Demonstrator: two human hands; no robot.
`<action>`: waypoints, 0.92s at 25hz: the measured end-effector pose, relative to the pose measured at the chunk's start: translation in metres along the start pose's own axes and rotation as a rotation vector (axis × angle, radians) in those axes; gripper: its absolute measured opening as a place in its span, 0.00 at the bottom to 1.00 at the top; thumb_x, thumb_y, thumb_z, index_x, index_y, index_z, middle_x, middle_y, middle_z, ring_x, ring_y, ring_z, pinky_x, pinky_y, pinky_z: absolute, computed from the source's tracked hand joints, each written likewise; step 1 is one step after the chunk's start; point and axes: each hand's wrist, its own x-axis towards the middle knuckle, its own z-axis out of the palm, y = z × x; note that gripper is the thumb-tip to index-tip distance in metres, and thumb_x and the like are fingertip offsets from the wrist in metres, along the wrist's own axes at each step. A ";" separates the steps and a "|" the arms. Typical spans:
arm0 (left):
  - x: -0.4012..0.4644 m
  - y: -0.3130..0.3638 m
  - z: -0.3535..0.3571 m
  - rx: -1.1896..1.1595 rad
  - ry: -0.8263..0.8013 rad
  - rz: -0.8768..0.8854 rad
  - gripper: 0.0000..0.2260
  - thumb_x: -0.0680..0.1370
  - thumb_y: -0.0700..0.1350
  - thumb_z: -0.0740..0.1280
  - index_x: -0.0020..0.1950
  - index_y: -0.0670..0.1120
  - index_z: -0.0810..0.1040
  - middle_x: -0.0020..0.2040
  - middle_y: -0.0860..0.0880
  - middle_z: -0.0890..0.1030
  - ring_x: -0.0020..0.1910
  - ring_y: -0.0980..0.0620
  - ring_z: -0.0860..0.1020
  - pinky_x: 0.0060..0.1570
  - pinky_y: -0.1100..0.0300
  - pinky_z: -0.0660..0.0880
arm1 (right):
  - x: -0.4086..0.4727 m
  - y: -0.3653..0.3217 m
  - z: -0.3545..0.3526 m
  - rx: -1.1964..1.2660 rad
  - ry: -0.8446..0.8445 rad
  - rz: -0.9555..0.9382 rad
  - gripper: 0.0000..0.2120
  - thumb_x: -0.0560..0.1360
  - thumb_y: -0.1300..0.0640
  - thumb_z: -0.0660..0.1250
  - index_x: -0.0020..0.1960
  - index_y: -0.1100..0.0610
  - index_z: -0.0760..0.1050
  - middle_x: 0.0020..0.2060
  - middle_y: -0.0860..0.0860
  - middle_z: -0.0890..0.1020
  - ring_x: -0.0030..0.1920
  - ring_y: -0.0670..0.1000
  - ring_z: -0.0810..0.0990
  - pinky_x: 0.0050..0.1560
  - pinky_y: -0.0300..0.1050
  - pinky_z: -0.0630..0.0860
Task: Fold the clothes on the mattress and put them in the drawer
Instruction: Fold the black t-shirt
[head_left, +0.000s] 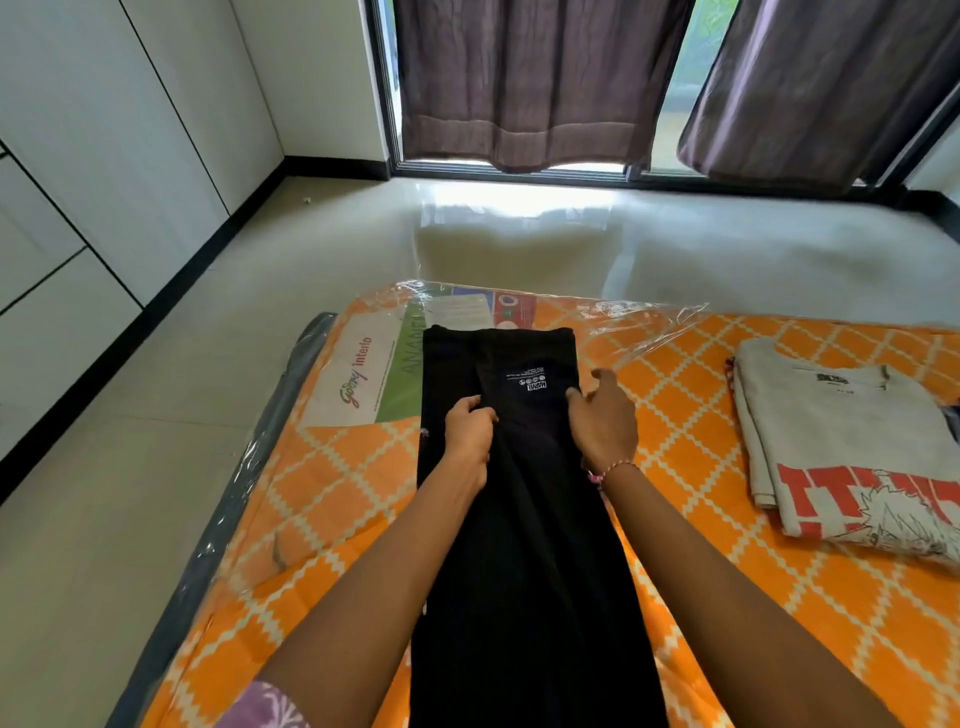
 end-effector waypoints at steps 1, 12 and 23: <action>-0.004 0.000 0.002 -0.010 0.027 0.015 0.16 0.79 0.36 0.60 0.67 0.41 0.70 0.52 0.42 0.78 0.48 0.47 0.77 0.55 0.52 0.75 | -0.005 0.012 0.001 -0.122 -0.081 -0.055 0.21 0.78 0.53 0.64 0.68 0.58 0.67 0.61 0.58 0.75 0.58 0.58 0.76 0.50 0.48 0.72; -0.141 -0.079 -0.028 0.957 0.106 0.094 0.10 0.75 0.55 0.67 0.47 0.49 0.77 0.42 0.50 0.80 0.43 0.49 0.81 0.45 0.55 0.78 | -0.177 0.040 -0.048 -0.014 0.069 -0.293 0.14 0.74 0.64 0.67 0.59 0.58 0.77 0.55 0.56 0.78 0.56 0.57 0.76 0.54 0.50 0.70; -0.198 -0.093 -0.055 0.536 0.055 -0.077 0.07 0.77 0.47 0.68 0.47 0.44 0.77 0.45 0.45 0.79 0.46 0.49 0.79 0.47 0.54 0.77 | -0.310 0.064 -0.081 -0.322 -0.465 -0.437 0.27 0.81 0.46 0.55 0.77 0.49 0.53 0.77 0.48 0.53 0.77 0.46 0.50 0.75 0.44 0.49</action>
